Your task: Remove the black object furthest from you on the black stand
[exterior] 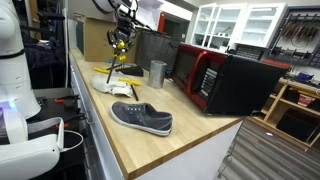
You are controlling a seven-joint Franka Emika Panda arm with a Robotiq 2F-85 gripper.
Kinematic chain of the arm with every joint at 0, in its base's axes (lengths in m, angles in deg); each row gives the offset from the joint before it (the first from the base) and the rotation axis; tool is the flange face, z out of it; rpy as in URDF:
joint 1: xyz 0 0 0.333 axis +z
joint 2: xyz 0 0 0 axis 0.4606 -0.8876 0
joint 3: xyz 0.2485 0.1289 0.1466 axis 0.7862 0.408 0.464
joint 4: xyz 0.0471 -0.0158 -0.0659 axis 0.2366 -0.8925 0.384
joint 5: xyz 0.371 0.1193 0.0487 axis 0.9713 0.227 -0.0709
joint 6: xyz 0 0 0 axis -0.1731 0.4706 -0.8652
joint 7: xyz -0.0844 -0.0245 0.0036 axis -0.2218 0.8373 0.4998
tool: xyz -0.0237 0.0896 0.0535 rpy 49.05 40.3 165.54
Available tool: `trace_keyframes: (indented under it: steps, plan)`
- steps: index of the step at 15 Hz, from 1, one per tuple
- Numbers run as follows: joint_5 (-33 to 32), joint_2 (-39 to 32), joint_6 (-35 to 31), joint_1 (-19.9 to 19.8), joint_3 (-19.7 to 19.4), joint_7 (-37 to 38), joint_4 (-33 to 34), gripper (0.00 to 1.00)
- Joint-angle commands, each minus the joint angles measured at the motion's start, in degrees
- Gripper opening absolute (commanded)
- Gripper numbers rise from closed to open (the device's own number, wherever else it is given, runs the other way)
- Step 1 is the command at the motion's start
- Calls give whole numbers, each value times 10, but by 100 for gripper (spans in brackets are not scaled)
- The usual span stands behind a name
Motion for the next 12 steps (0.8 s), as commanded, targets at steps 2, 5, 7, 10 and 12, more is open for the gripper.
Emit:
trace_keyframes:
  steps: [2,5,7,10,12]
  plan:
    - [-4,19,-43,8,-12,-131,-59,4]
    - [-9,13,-65,5,-16,-209,-73,4]
    - [-9,8,-66,3,-19,-242,-71,4]
    - [-22,9,-66,3,-19,-270,-67,4]
    - [-48,8,-70,4,-16,-274,-63,4]
